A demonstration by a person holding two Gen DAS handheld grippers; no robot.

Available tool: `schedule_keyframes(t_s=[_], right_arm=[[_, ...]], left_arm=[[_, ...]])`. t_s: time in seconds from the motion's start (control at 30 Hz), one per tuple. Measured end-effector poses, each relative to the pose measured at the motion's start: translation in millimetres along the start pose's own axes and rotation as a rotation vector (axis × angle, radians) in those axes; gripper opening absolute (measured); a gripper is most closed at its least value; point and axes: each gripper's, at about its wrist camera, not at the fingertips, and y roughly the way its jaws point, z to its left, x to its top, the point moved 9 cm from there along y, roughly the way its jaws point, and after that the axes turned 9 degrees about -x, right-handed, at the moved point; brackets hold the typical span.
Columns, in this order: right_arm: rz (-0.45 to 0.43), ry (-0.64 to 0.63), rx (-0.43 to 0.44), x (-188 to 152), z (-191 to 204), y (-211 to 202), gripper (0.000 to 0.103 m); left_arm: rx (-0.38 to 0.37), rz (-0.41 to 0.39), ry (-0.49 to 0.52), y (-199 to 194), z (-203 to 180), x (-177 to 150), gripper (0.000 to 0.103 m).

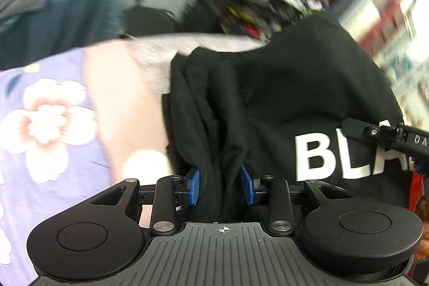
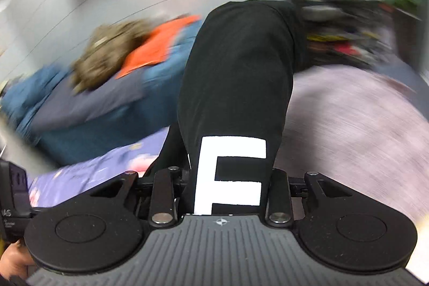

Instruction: Fold large clothes

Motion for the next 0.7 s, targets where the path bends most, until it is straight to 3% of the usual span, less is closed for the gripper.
schedule_keyframes(t_s=[0.13, 0.2, 0.27, 0.33, 0.37, 0.4, 0.5, 0.57, 0.63, 0.7], right_arm=[[0.075, 0.274, -0.108, -41, -103, -14, 0.042], [0.12, 0.461, -0.114, -68, -144, -12, 0.056], [0.179, 0.555, -0.135, -86, -166, -8, 0.065], [0.193, 0.598, -0.12, -92, -174, -11, 0.067], [0.188, 0.586, -0.111, -90, -171, -13, 0.068], [0.189, 0.554, -0.118, -88, -173, -18, 0.076], [0.158, 0.424, -0.245, -71, -166, -40, 0.091], [0.128, 0.313, -0.339, -60, -160, -57, 0.096], [0.117, 0.207, -0.338, -53, -137, -70, 0.098], [0.161, 0.111, -0.291, -53, -113, -76, 0.101]], left_arm=[[0.079, 0.076, 0.061, 18, -24, -27, 0.103], [0.141, 0.085, 0.105, 15, -21, -32, 0.103], [0.201, 0.095, 0.138, 8, -12, -31, 0.103], [0.283, 0.091, 0.144, -4, 6, -24, 0.103], [0.319, 0.088, 0.133, -12, 14, -23, 0.103], [0.336, 0.084, 0.113, -19, 23, -17, 0.103], [0.3, 0.071, 0.059, -35, 23, -4, 0.103], [0.284, 0.092, 0.063, -42, 11, -3, 0.103], [0.285, 0.117, 0.106, -46, -9, -6, 0.103], [0.281, 0.156, 0.179, -51, -37, -16, 0.103]])
